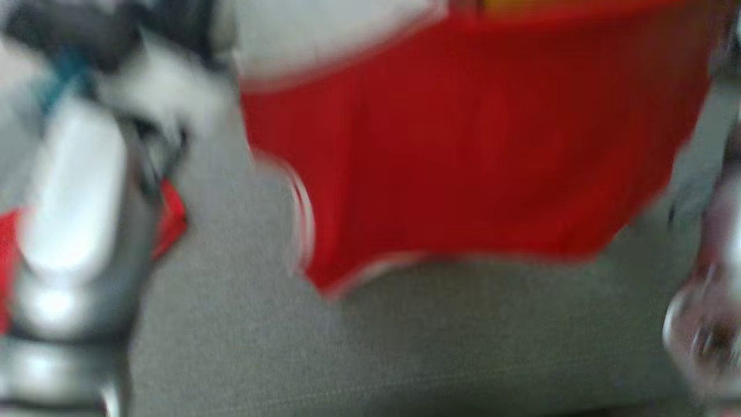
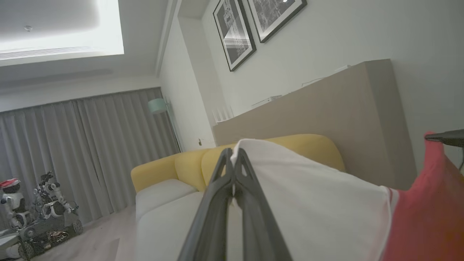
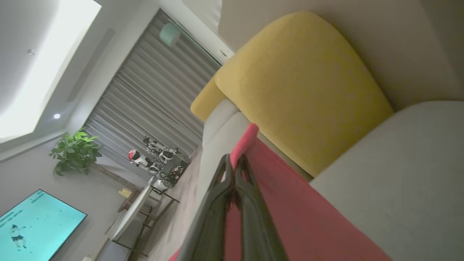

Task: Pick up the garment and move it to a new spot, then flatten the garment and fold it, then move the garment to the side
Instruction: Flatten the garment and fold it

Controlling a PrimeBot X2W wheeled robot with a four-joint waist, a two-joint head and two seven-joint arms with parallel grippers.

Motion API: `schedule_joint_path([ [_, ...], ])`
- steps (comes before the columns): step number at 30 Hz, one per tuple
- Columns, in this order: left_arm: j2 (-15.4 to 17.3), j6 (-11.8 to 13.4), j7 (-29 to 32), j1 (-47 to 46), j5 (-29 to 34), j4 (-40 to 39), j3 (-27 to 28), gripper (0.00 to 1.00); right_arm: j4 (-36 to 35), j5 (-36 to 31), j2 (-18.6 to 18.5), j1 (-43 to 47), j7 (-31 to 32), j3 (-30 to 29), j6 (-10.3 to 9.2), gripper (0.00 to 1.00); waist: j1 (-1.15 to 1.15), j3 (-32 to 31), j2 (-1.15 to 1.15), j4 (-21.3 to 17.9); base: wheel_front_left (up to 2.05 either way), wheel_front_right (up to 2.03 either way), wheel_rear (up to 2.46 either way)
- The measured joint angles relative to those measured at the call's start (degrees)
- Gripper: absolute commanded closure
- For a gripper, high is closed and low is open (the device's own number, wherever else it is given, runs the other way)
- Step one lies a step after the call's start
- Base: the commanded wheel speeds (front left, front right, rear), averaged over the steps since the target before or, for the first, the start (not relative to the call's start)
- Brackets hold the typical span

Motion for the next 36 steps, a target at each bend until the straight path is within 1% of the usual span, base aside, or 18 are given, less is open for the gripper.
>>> schedule_joint_path([
  [4, 1.7, 0.0, -0.8, -19.7, -1.7, 12.2, -0.4, 1.00, 12.5, -1.7, -0.3, -19.8, -7.9, 0.5, 0.00, 1.00, 0.01, 7.0, 0.00, 0.2, 0.00, 0.00, 0.00],
  [8, 1.9, 0.3, -5.9, -34.2, -1.4, 22.5, 1.0, 1.00, 22.2, -2.8, -0.4, -34.3, -18.4, 0.4, 0.00, 1.00, 0.02, 13.6, 0.00, 0.6, 0.00, 0.00, 0.00],
  [11, 1.2, 2.4, -8.8, -42.4, -0.7, 27.3, 2.7, 1.00, 27.5, -2.1, -0.6, -40.9, -25.0, 0.8, 0.00, 1.00, 0.03, 17.6, -0.01, 1.2, 0.00, 0.00, 0.00],
  [13, 0.4, 3.7, -9.5, -46.1, -0.7, 28.7, 3.7, 1.00, 29.7, -0.9, -0.6, -43.4, -29.0, 2.0, 0.00, 1.00, 0.03, 19.5, -0.01, 1.7, 0.00, 0.00, 0.00],
  [14, 0.0, 4.1, -9.7, -47.4, -0.7, 28.9, 4.2, 1.00, 30.5, 0.4, -0.6, -44.3, -30.7, 2.6, 0.00, 1.00, 0.03, 20.3, -0.01, 2.0, 0.00, 0.00, 0.00],
  [16, -0.7, 4.1, -9.7, -49.1, -0.7, 27.6, 4.8, 1.00, 31.0, 3.0, -0.6, -45.8, -33.6, 4.2, 0.00, 1.00, 0.02, 21.6, -0.01, 2.5, 0.00, 0.00, 0.00],
  [18, -1.2, 4.0, -9.7, -49.7, -0.5, 25.0, 4.7, 1.00, 30.9, 6.0, -0.6, -46.7, -35.7, 6.6, 0.00, 1.00, 0.01, 22.7, 0.00, 3.0, 0.00, 0.00, 0.00],
  [20, -1.4, 3.3, -9.7, -49.6, 0.0, 23.1, 4.4, 1.00, 30.1, 7.5, -0.7, -46.7, -37.6, 9.2, 0.00, 1.00, 0.01, 23.6, 0.00, 3.3, 0.00, 0.00, 0.00],
  [22, -1.4, 2.4, -9.7, -49.1, 0.1, 22.7, 3.8, 1.00, 30.2, 9.2, -0.7, -46.2, -38.2, 10.4, 0.00, 1.00, 0.01, 24.3, 0.00, 3.5, 0.00, 0.00, 0.00],
  [24, -1.3, 1.4, -9.7, -47.4, 0.1, 22.7, 2.5, 1.00, 30.9, 9.5, -0.7, -44.2, -38.6, 11.3, 0.00, 1.00, 0.01, 25.0, 0.00, 3.6, 0.00, 0.00, 0.00],
  [27, -1.3, 0.5, -9.7, -42.5, 0.1, 23.4, -0.4, 1.00, 33.0, 9.5, -0.9, -38.8, -38.7, 11.8, 0.00, 1.00, 0.01, 25.6, 0.00, 3.9, 0.00, 0.00, 0.00],
  [30, -1.2, 0.0, -9.7, -36.5, 0.1, 23.8, -2.8, 1.00, 35.3, 9.7, -1.5, -32.7, -38.0, 12.6, 0.00, 1.00, 0.02, 25.9, -0.01, 4.4, 0.00, 0.00, 0.00],
  [36, 0.7, 0.0, -9.7, -22.9, -0.3, 22.6, -7.6, 1.00, 37.7, 9.3, -2.8, -21.9, -35.0, 15.6, 0.00, 1.00, 0.00, 23.3, 0.00, 5.2, 0.00, 0.00, 0.00],
])
